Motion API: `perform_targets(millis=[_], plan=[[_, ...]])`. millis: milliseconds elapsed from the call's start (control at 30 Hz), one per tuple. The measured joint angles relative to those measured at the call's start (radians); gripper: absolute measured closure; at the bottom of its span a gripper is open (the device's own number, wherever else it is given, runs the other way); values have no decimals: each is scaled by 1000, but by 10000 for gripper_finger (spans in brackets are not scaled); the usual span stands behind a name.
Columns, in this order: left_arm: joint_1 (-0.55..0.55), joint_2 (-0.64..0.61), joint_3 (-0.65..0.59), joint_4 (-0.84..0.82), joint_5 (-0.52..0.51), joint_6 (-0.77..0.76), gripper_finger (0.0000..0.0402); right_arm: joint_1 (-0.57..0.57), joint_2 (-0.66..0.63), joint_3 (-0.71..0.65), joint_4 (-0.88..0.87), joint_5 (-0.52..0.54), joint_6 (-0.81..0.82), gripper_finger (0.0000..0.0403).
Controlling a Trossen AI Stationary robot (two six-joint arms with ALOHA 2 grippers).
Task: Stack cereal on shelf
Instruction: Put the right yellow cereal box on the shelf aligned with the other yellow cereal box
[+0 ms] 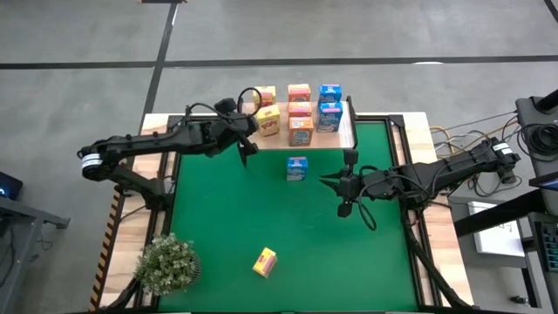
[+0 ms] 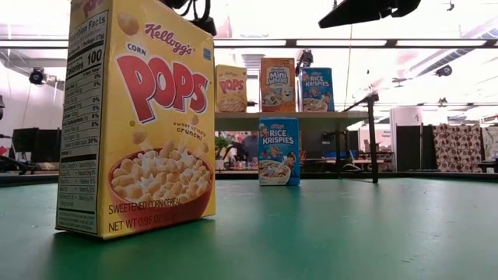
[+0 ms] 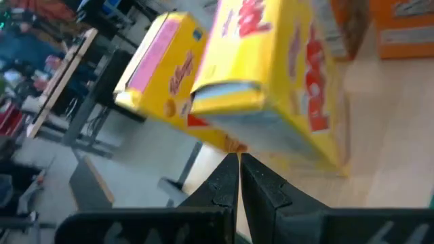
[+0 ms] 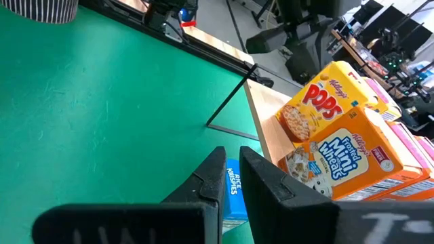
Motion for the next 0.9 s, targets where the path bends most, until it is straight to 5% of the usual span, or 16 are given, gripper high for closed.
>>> perform_targets(millis=[133, 300, 367, 500, 700, 900], plan=[[-13, -9, -1, -31, 44, -39, 402, 0, 0, -2, 0, 0, 0, 371], [-28, -3, -2, -14, 377, -42, 402, 0, 0, -3, 0, 0, -3, 371], [-28, 8, -2, 41, 424, -41, 402, 0, 0, -4, 0, 0, -4, 371], [-25, 30, -2, 101, 341, -24, 402, 0, 0, -5, 0, 0, -4, 371], [-21, 56, -2, 103, 67, -20, 402, 0, 0, -5, 0, 0, -4, 371], [-22, 56, -2, 91, 55, -39, 402, 0, 0, -5, 0, 0, -4, 371]])
